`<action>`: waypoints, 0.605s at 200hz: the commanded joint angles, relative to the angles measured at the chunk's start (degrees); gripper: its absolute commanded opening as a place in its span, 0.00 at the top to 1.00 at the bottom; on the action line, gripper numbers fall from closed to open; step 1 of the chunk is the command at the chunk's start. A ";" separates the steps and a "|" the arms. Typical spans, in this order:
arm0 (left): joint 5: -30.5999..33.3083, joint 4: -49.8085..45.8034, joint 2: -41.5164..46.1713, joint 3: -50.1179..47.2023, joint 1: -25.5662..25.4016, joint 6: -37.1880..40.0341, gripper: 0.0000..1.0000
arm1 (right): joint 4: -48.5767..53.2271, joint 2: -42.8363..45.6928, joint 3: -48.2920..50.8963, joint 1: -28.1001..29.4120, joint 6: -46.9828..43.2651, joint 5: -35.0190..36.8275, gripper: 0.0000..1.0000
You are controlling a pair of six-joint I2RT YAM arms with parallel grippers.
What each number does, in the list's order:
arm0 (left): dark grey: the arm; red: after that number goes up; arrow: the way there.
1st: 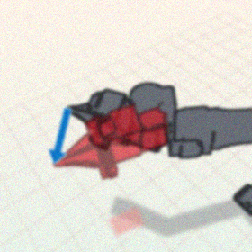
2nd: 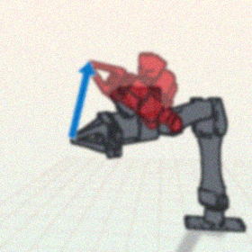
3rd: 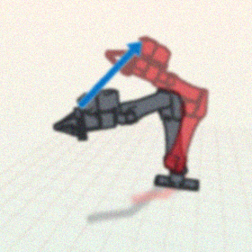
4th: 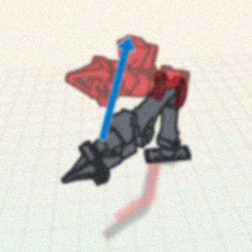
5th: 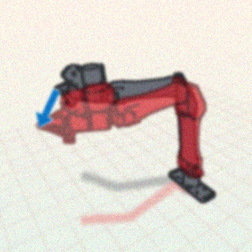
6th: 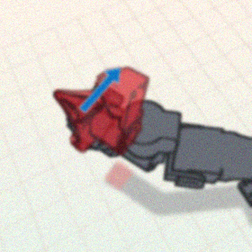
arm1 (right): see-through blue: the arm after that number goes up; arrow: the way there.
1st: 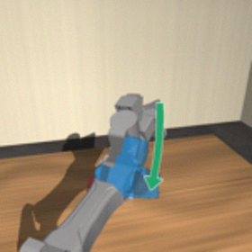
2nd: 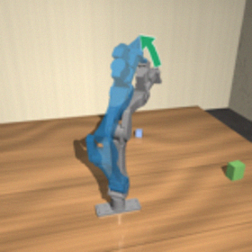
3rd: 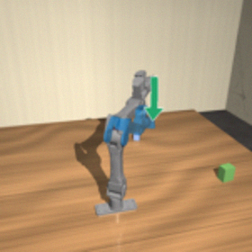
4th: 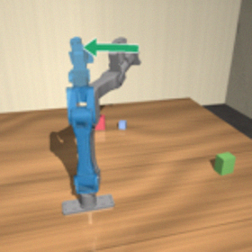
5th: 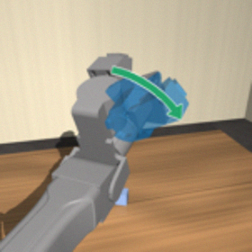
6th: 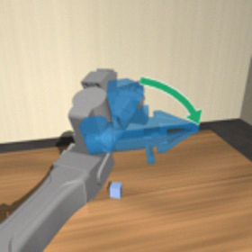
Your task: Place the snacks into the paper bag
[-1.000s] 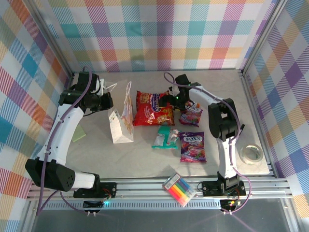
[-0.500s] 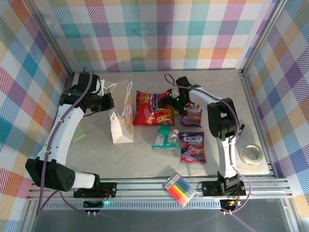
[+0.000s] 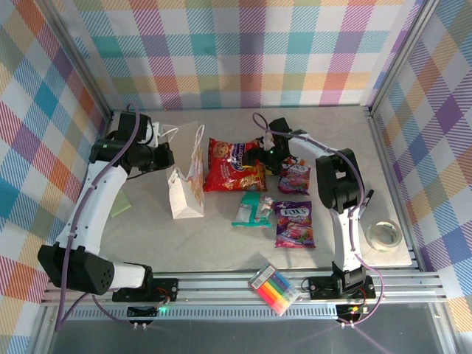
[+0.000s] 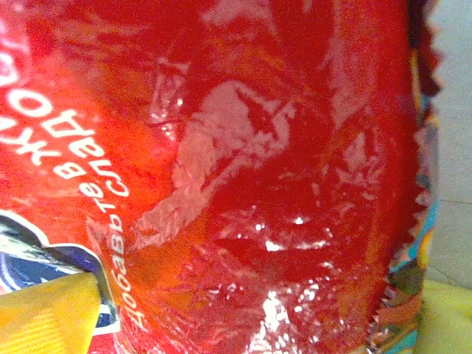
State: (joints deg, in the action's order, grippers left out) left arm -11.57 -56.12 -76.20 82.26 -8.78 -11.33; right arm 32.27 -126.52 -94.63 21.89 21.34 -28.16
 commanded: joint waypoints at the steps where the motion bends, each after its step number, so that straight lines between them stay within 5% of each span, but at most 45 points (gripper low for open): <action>1: -1.70 -0.22 1.04 -1.14 0.91 -0.80 0.89 | 1.28 -4.00 1.07 0.39 1.64 1.19 0.11; 39: -1.18 -0.70 1.23 -1.15 0.91 -0.62 0.89 | -0.29 -2.13 3.00 0.43 3.08 1.58 0.22; 72: -0.91 -0.84 1.81 -1.44 0.87 -0.62 0.90 | 1.75 -1.00 2.20 0.48 3.14 3.79 0.51; 121: -0.52 -1.32 2.63 -1.28 0.89 -0.79 0.89 | 5.03 1.17 0.76 0.43 1.39 5.50 0.57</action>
State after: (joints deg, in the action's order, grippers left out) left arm -11.94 -55.72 -75.13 81.52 -8.78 -11.33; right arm 31.62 -126.43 -93.89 21.82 23.79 -27.53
